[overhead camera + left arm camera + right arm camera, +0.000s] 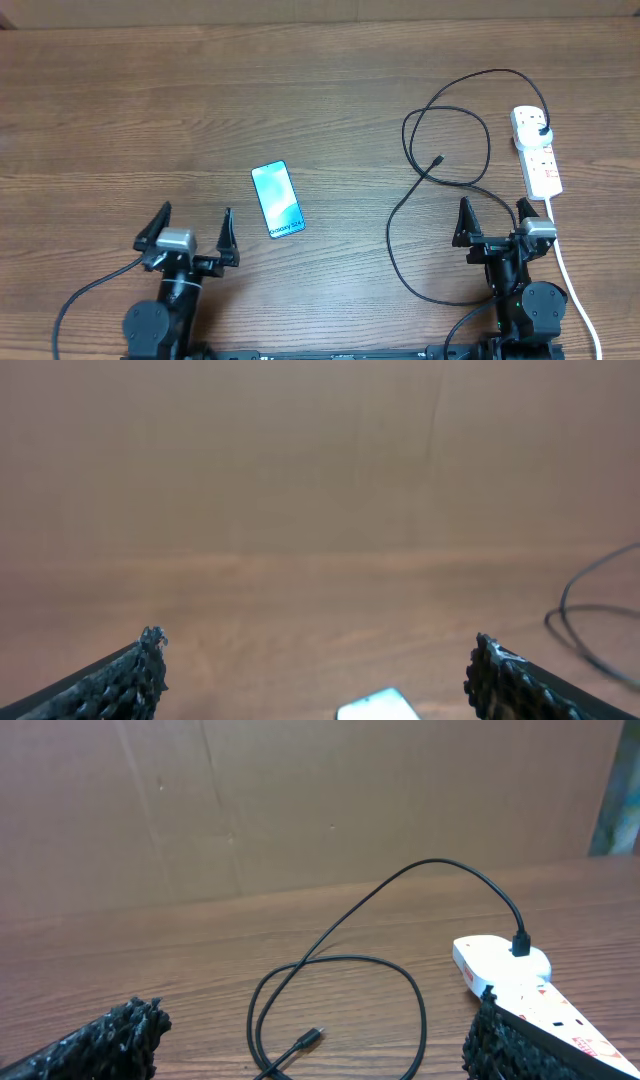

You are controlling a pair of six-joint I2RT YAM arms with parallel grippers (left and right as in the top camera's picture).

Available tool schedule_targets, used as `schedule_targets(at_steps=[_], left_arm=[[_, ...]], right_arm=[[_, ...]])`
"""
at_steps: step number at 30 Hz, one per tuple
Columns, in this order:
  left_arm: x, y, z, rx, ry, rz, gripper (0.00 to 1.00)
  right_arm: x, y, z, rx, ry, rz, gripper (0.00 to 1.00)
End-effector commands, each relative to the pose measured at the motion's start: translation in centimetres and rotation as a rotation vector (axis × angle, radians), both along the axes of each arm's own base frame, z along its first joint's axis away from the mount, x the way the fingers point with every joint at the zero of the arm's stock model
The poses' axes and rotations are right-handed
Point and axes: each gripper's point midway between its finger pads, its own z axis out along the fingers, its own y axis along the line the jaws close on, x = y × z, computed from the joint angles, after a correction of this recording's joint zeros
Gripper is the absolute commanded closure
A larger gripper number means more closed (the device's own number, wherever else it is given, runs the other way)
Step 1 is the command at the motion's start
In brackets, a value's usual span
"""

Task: Plug charger to phone and switch on socket
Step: 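Move the left gripper over the blue-screened phone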

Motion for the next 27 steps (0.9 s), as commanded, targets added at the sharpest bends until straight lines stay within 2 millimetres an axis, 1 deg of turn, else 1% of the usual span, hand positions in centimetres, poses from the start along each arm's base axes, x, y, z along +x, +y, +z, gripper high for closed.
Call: schedule_targets(at_steps=[1, 5, 9, 17, 21, 23, 25, 27], left_arm=[[-0.4, 0.0, 2.8, -0.045, -0.018, -0.006, 0.0], [0.2, -0.1, 4.2, -0.109, 0.03, -0.011, 0.0], [1.2, -0.7, 5.9, -0.116, 0.101, -0.039, 0.0], [4.5, -2.6, 8.4, -0.132, 0.348, -0.135, 0.0], [6.1, -3.6, 8.9, -0.138, 0.482, -0.169, 0.0], [6.8, -4.5, 8.9, -0.137, 0.545, -0.197, 0.0], [7.1, -5.8, 8.4, -0.148, 0.605, -0.258, 0.0], [7.4, -7.1, 7.5, -0.169, 0.655, -0.326, 0.0]], right_arm=[[0.0, -0.2, -0.2, -0.003, -0.004, -0.008, 0.0], [0.0, -0.2, -0.2, -0.003, -0.003, -0.008, 0.0], [0.0, -0.2, -0.2, -0.003, -0.003, -0.008, 0.0], [0.0, -0.2, -0.2, -0.003, -0.004, -0.008, 0.0], [0.0, -0.2, -0.2, -0.003, -0.004, -0.008, 0.0], [0.0, -0.2, -0.2, -0.003, -0.003, -0.008, 0.0], [0.0, -0.2, -0.2, -0.003, -0.004, -0.008, 0.0], [0.0, -0.2, -0.2, -0.003, -0.003, -0.008, 0.0]])
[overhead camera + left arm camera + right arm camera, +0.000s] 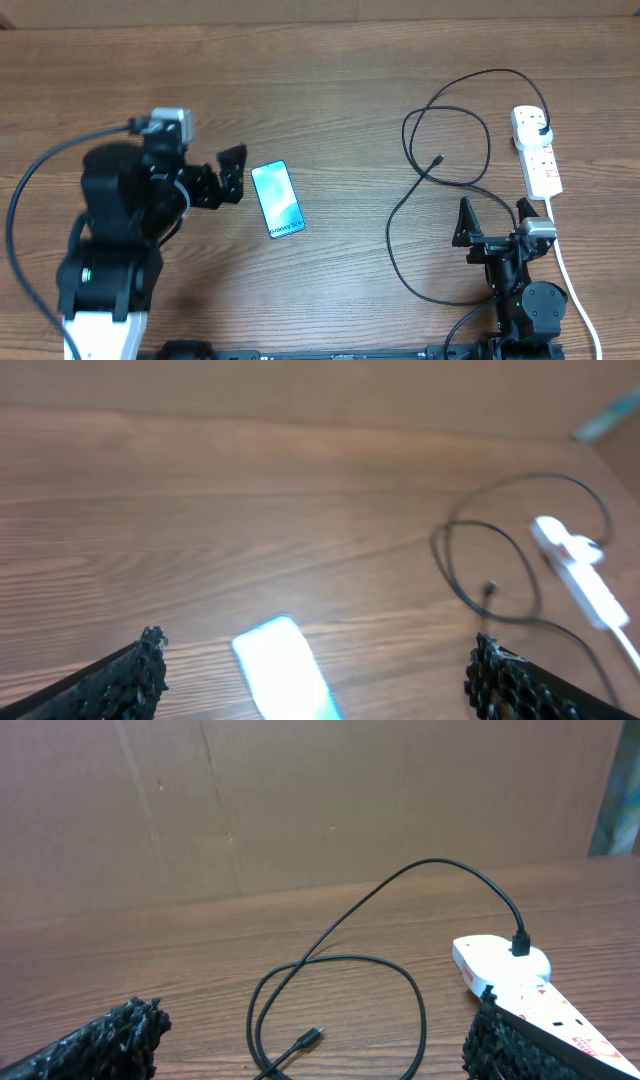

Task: Plug charger to phone and switch on socket
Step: 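Move the left gripper over the blue-screened phone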

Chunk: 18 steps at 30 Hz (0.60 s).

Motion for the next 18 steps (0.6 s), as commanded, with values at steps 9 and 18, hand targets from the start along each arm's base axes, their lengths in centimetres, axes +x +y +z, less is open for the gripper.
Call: schedule_targets(at_steps=[9, 18], left_arm=[[1.9, -3.8, -5.5, -0.126, 0.257, -0.164, 0.0], [3.4, -3.3, -10.0, -0.066, 0.422, 0.072, 0.0]], right_arm=[[0.0, -0.2, -0.2, -0.002, -0.004, -0.009, 0.0], [0.0, -0.2, -0.2, -0.002, -0.004, -0.009, 0.0]])
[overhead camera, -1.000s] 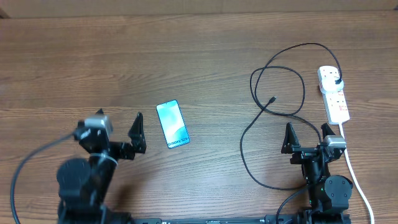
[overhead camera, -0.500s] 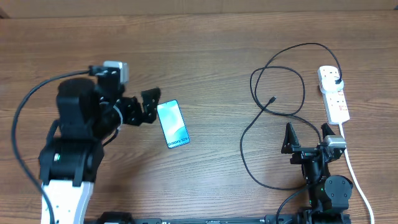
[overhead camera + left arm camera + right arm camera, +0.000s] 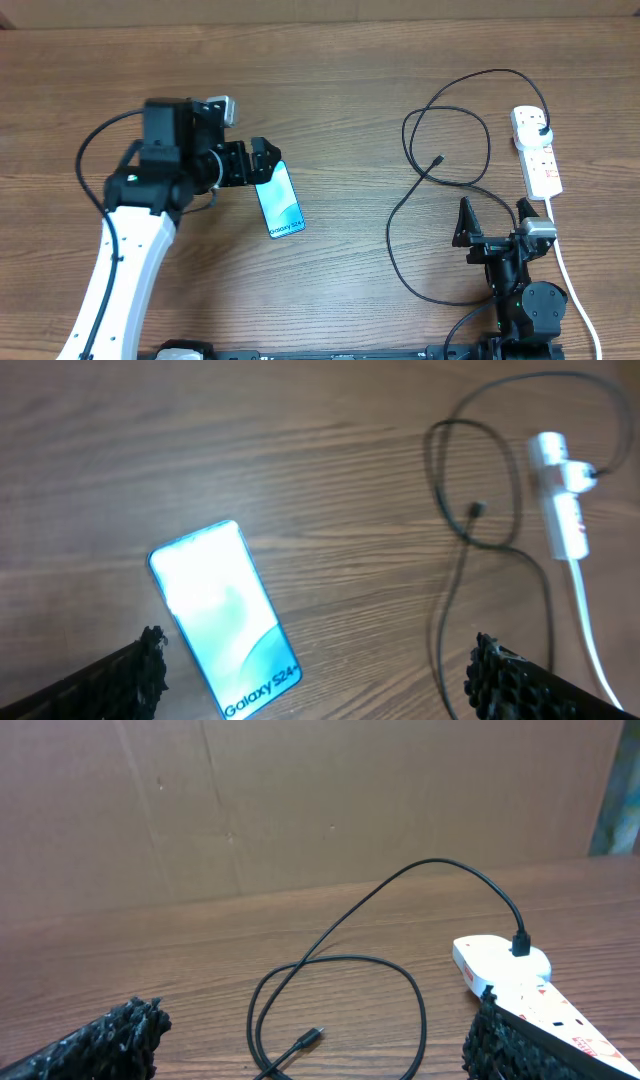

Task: Plug charger to phone and switch on socket
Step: 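Move the left gripper over the blue-screened phone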

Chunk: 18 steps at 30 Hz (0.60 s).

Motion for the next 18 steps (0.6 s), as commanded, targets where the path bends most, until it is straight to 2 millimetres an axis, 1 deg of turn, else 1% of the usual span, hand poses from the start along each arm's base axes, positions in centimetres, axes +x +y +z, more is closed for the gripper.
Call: schedule_targets(at_steps=[1, 3, 6, 10, 15, 18], left_arm=[[0.8, 0.3, -0.3, 0.097, 0.027, 0.145, 0.0], [0.9, 0.0, -0.3, 0.165, 0.029, 0.176, 0.0], [1.2, -0.8, 0.2, 0.259, 0.026, 0.193, 0.0], [2.0, -1.3, 0.2, 0.313, 0.082, 0.222, 0.0], [3.0, -1.5, -1.0, 0.366, 0.205, 0.228, 0.0], [3.3, -1.6, -2.2, 0.404, 0.278, 0.217, 0.0]], right_arm=[[0.0, -0.2, -0.2, -0.002, -0.004, -0.008, 0.0], [0.0, -0.2, -0.2, -0.002, -0.004, -0.008, 0.0], [0.0, -0.2, -0.2, -0.002, -0.004, -0.008, 0.0], [0.0, -0.2, -0.2, -0.002, -0.004, -0.008, 0.0], [0.0, -0.2, -0.2, -0.002, -0.004, -0.008, 0.0], [0.0, -0.2, -0.2, -0.002, -0.004, -0.008, 0.0]])
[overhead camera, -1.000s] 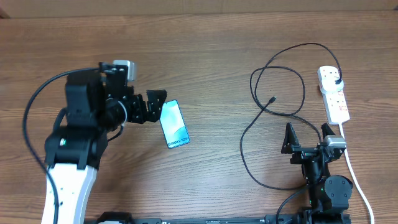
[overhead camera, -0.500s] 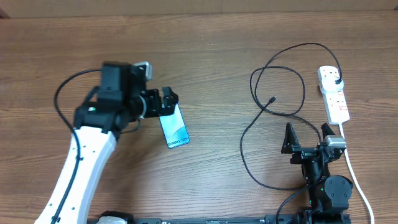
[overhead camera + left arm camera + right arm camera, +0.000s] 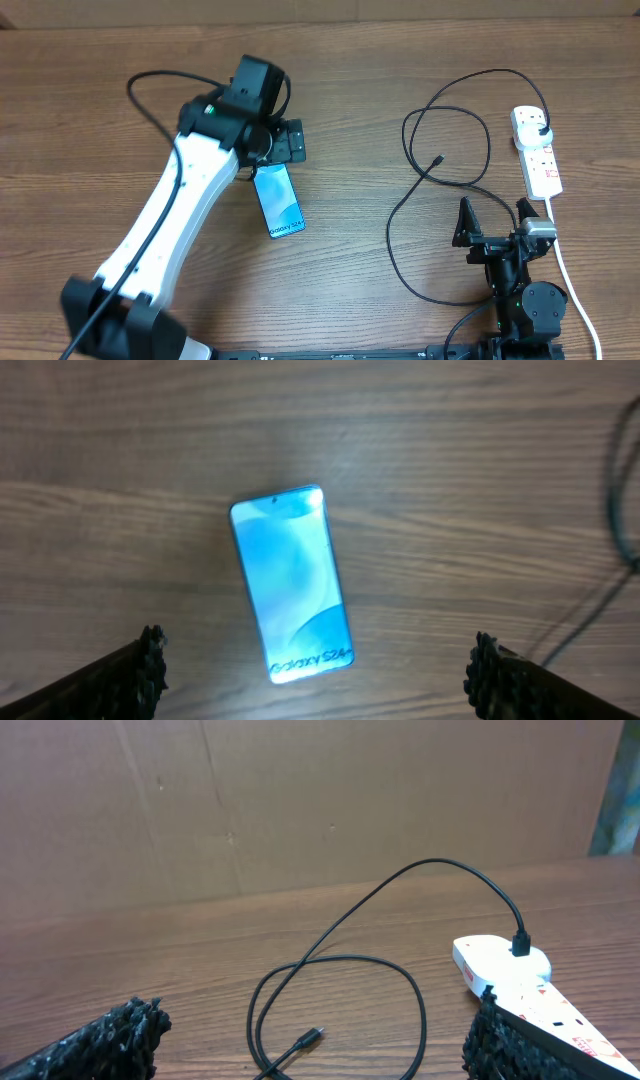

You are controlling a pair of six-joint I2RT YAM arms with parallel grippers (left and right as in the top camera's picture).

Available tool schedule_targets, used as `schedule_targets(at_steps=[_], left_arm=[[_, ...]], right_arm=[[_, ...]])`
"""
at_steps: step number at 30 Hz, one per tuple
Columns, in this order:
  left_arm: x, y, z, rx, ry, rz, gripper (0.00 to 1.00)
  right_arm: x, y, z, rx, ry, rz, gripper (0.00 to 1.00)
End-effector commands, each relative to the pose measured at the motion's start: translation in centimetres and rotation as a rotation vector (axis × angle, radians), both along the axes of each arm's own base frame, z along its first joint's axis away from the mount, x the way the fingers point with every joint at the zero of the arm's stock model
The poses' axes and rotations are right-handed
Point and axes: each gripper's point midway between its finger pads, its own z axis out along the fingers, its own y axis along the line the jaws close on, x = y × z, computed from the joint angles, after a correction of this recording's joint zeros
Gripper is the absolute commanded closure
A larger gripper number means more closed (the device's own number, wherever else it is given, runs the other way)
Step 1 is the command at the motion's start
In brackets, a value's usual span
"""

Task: Plug charger to phone and switch on socket
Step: 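Move the left gripper over the blue-screened phone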

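The phone (image 3: 278, 200) lies face up on the wooden table (image 3: 100, 80), its blue screen lit, with "Galaxy S24" at its near end. In the left wrist view the phone (image 3: 292, 582) lies between and beyond my open fingertips. My left gripper (image 3: 274, 148) hangs open above the phone's far end, holding nothing. The black charger cable (image 3: 445, 120) loops on the right; its free plug tip (image 3: 438, 160) lies on the wood, and its other end sits in the white power strip (image 3: 537, 150). My right gripper (image 3: 494, 218) rests open near the front edge, facing the plug tip (image 3: 312, 1038).
A brown cardboard wall (image 3: 300, 800) stands behind the table. The power strip's white lead (image 3: 572, 285) runs down the right side to the front edge. My left arm (image 3: 160, 230) stretches diagonally across the table's left half.
My left gripper has moved right and farther out, from beside the phone's far-left corner to above its far end, now looking straight down on it. The right arm, cable and phone are unchanged.
Both grippers first rested open at the front edge, the phone beyond the left one. The left arm then stood raised to the phone's left, later at the phone's far-left corner, and now hangs over its far end. The right arm stayed still throughout.
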Motion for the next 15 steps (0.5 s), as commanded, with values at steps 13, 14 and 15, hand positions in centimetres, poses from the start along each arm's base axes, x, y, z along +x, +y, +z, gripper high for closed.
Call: schedule_targets(at_steps=[13, 14, 15], left_arm=[[1.3, 0.3, -6.6, 0.045, 0.211, 0.074, 0.0], [1.4, 0.4, -6.8, 0.043, 0.215, 0.088, 0.0], [1.6, 0.6, -7.0, 0.041, 0.217, 0.102, 0.0]], right_arm=[[0.0, -0.2, -0.2, -0.002, -0.004, -0.008, 0.0], [0.0, -0.2, -0.2, -0.002, -0.004, -0.008, 0.0], [0.0, -0.2, -0.2, -0.002, -0.004, -0.008, 0.0]])
